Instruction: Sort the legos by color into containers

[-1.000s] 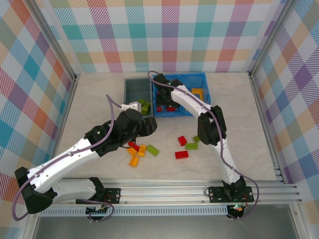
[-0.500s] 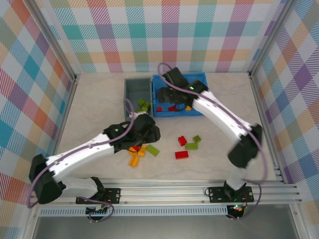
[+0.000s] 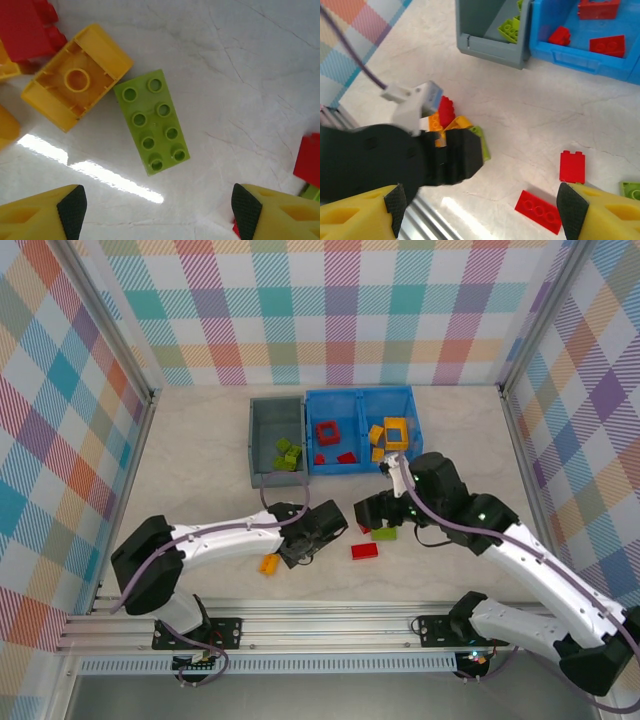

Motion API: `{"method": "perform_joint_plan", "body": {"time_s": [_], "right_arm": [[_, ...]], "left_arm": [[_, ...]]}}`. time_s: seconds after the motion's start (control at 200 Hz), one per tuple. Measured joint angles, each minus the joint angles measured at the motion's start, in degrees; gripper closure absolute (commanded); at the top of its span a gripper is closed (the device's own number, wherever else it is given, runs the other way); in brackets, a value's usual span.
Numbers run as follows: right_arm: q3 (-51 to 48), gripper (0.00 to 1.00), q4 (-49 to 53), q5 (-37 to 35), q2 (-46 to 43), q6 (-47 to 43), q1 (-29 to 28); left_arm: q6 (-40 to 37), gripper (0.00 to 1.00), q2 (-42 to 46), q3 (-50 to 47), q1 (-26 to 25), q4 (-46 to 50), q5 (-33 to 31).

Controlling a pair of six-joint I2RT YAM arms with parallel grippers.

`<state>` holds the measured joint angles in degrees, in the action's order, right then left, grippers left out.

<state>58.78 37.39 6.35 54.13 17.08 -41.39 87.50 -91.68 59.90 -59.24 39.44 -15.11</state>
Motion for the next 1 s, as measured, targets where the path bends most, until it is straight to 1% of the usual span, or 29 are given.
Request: {"method": "perform_joint_plan", "body": {"time_s": [0.11,0.265,0.345,0.42,0.525,0.58,0.705,0.83,0.905,1.0], "right_arm": [[-0.02,0.19,0.15,0.85,-2.21,0.0,0.0],[-0.02,0.2,0.17,1.22,-2.08,0.2,0.0],[-0.24,0.2,0.11,1.29,-2.08,0.46,0.0],[-0.66,0.2,-0.11,1.4,-2.08,0.85,0.0],[-1.18,0.21,-0.02,1.53,-1.99,1.14,0.0],[-1.27,0.21,-0.04,1.66,-1.95,1.31,0.0],[-1.27,0.22,-0.07,1.66,-1.88,1.53,0.0],[-1.2,0.22,-0.39,1.57,-1.22,1.97,0.0],[-0.94,0.22,-1.38,1.49,0.22,2.69,0.0],[-0.57,0.22,-4.11,1.9,3.21,4.15,0.0]], "left_arm": [[2.56,0.3,-3.82,0.02,1.03,-1.99,1.05],[4.87,0.43,-7.56,0.02,2.67,-4.09,1.95],[5.14,0.48,-8.92,0.02,3.61,-4.31,2.01],[4.48,0.58,-9.2,0.24,4.04,-3.76,2.54],[3.41,0.75,-9.46,0.7,4.33,-3.32,2.73],[2.64,0.81,-9.46,1.05,4.33,-3.5,2.56],[-0.42,0.83,-9.35,2.86,4.33,-3.58,0.83],[-6.51,0.84,-7.98,9.18,4.92,0.26,-1.97],[-11.82,0.84,-5.51,13.51,7.58,2.58,-2.67],[-20.5,0.85,-4.44,21.22,14.05,6.64,-3.1]]}}
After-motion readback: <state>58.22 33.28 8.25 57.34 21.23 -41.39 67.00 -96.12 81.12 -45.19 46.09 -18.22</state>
